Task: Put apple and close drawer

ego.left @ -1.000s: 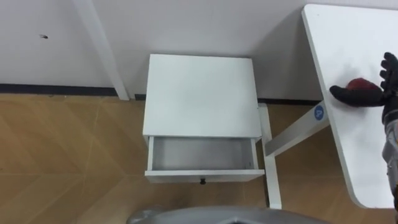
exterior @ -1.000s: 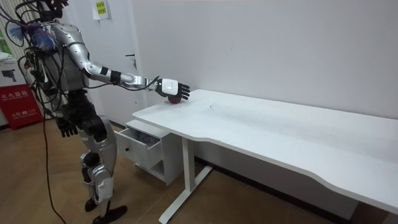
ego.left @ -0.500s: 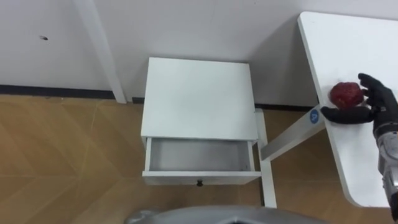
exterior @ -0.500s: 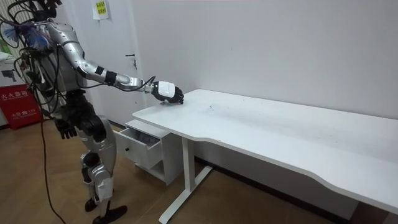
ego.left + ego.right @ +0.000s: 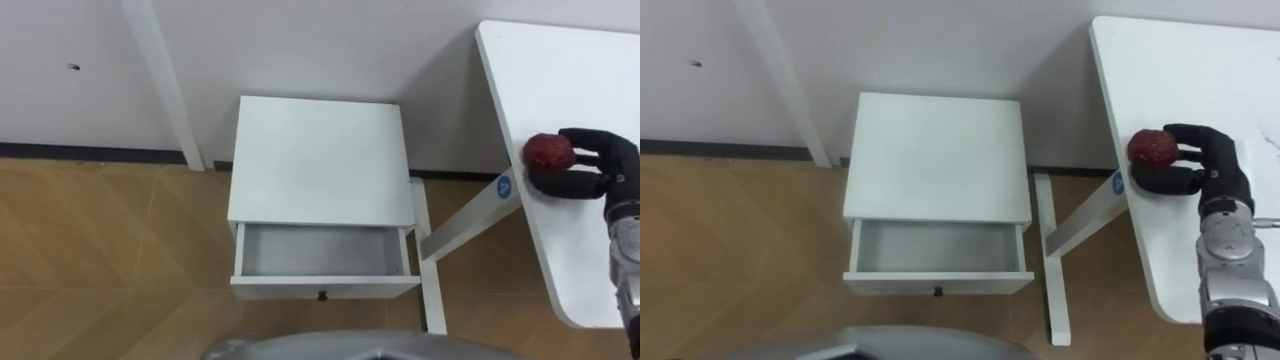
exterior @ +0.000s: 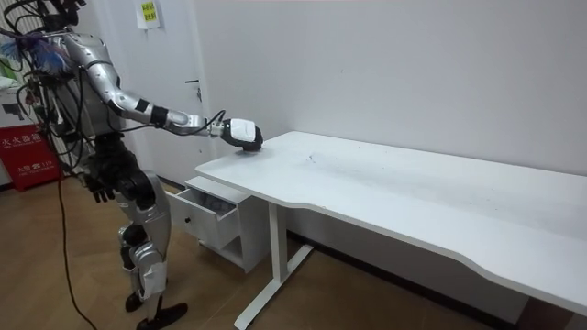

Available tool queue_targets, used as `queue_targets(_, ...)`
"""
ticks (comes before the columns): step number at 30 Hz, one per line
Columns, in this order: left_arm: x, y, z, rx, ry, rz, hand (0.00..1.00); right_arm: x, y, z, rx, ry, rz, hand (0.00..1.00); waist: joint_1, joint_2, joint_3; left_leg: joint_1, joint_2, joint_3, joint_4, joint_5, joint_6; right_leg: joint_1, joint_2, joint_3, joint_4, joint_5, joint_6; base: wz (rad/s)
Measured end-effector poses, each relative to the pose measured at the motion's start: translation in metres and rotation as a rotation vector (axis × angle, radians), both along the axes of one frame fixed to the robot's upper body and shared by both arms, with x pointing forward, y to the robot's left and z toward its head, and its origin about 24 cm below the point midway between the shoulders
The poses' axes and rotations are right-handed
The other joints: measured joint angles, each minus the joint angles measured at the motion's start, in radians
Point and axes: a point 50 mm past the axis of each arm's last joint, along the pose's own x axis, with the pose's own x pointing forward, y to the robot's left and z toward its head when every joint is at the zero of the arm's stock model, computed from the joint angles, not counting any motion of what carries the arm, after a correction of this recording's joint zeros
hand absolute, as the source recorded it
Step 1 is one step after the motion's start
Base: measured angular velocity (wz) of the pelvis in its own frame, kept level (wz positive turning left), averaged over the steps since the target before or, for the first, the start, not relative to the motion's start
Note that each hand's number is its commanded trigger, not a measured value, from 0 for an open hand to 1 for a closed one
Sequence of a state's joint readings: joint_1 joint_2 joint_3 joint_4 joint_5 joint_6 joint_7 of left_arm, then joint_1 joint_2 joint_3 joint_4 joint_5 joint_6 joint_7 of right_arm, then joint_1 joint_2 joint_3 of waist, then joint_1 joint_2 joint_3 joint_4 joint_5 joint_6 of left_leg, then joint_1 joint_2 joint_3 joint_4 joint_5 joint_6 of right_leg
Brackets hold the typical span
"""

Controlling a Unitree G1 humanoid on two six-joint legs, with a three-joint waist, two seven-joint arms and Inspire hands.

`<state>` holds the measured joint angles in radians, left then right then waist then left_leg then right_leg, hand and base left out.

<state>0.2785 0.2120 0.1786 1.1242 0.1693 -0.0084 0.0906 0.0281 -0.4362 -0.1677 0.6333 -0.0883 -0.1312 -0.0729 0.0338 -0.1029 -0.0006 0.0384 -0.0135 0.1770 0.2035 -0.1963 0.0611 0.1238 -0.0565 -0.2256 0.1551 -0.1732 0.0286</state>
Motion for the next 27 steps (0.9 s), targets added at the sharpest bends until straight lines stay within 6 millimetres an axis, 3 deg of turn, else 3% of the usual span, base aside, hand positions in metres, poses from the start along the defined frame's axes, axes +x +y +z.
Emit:
queue_targets(4, 0.002, -0.002, -0.001, -0.023, 0.003, -0.014, 0.0, 0.01, 0.017, 0.004, -0.018, -0.014, 0.094, 1.0, 0.006, 0.005, 0.0006, -0.003, 0.001, 0.007, 0.0, 0.0, 0.0, -0.004, 0.001, 0.007, 0.0, 0.001, -0.002, -0.07)
queue_targets(8, 0.01, -0.006, -0.003, -0.045, 0.001, -0.058, 0.0, 0.024, 0.05, 0.005, -0.068, 0.017, 0.286, 1.0, 0.027, 0.01, 0.0011, -0.015, 0.001, 0.006, 0.001, 0.0, 0.0, -0.017, 0.001, 0.005, 0.0, 0.002, -0.003, 0.01)
queue_targets(12, 0.018, -0.01, -0.004, -0.054, -0.011, -0.074, 0.0, 0.032, 0.086, 0.006, -0.102, 0.025, 0.456, 1.0, 0.054, 0.027, 0.0121, -0.022, 0.0, 0.002, 0.006, 0.001, 0.0, -0.02, 0.001, 0.001, -0.003, 0.002, -0.003, 0.05)
queue_targets(16, 0.017, -0.01, -0.004, -0.054, -0.005, -0.08, 0.0, 0.036, 0.112, 0.01, -0.091, -0.004, 0.553, 1.0, 0.058, 0.049, 0.0052, -0.027, -0.002, -0.014, 0.0, 0.001, 0.0, -0.021, 0.0, -0.009, -0.004, 0.002, -0.003, 0.12)
queue_targets(21, 0.021, -0.015, -0.005, -0.062, 0.001, -0.136, 0.0, 0.035, 0.128, 0.006, -0.077, 0.025, 0.625, 1.0, 0.065, 0.045, 0.0044, -0.028, -0.002, -0.027, -0.001, 0.001, -0.001, -0.019, -0.001, -0.027, -0.004, 0.002, -0.003, 0.09)
queue_targets(27, 0.03, -0.016, -0.005, -0.063, -0.018, -0.156, 0.0, 0.034, 0.157, 0.005, -0.03, 0.044, 0.762, 1.0, 0.078, 0.036, 0.0097, -0.029, -0.002, -0.027, -0.005, 0.001, -0.001, -0.021, -0.004, -0.026, -0.005, 0.002, -0.003, 0.0)
